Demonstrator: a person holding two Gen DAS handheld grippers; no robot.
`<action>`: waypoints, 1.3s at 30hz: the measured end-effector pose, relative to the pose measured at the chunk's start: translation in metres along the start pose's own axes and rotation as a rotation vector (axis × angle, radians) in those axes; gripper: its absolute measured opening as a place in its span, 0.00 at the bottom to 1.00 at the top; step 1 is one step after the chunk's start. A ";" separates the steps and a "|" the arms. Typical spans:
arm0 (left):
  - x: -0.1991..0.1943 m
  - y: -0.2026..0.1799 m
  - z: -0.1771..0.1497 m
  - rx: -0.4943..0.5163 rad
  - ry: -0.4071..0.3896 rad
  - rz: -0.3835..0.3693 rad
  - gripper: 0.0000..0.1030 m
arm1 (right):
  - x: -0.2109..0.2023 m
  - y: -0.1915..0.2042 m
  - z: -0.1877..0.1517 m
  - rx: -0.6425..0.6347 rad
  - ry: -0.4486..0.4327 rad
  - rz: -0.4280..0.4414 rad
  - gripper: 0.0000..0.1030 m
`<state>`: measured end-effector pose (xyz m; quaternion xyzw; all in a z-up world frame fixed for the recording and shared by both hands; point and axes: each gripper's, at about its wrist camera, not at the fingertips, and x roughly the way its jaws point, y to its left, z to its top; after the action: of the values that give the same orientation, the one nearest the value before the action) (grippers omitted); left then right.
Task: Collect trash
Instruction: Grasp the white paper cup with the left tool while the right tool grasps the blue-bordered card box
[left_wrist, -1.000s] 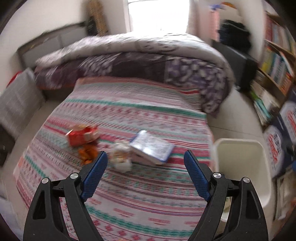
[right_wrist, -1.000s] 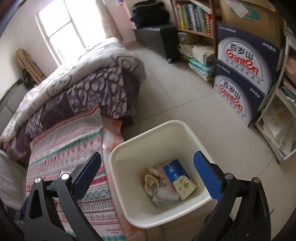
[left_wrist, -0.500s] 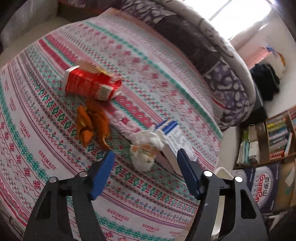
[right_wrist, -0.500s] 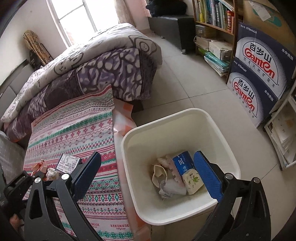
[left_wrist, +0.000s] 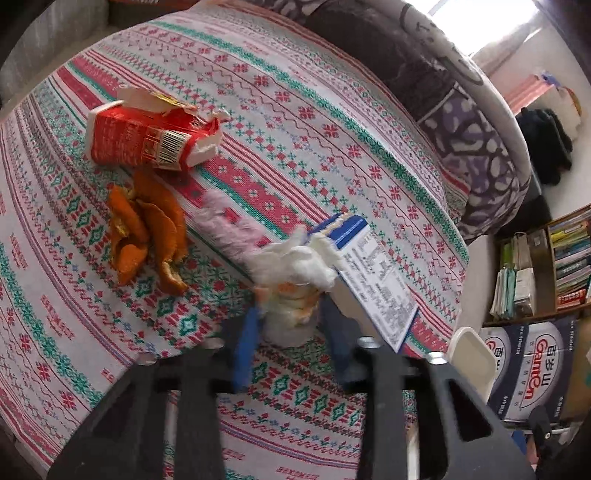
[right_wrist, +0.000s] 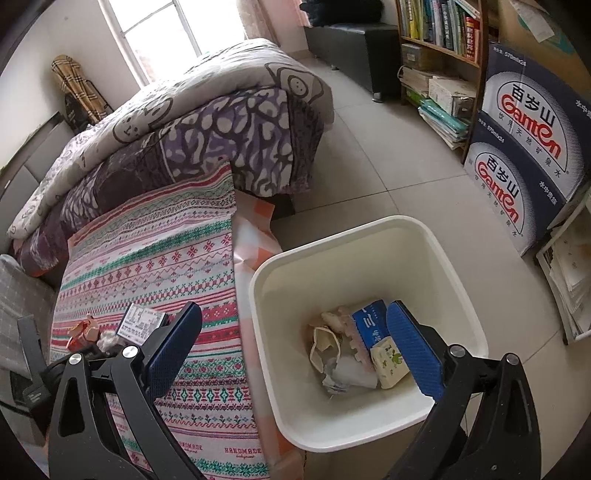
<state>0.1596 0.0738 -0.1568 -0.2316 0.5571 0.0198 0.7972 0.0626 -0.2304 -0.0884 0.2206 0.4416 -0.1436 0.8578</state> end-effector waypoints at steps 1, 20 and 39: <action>-0.004 0.002 0.001 -0.001 -0.007 -0.016 0.29 | 0.001 0.002 -0.001 -0.006 0.007 0.006 0.93; -0.116 0.046 0.005 0.087 -0.163 -0.054 0.29 | 0.083 0.178 -0.031 -0.839 0.264 0.398 0.93; -0.116 0.074 0.004 0.091 -0.144 0.019 0.29 | 0.138 0.198 -0.024 -0.806 0.382 0.561 0.57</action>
<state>0.0979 0.1679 -0.0778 -0.1878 0.5011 0.0187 0.8446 0.2119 -0.0550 -0.1645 0.0051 0.5342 0.3154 0.7843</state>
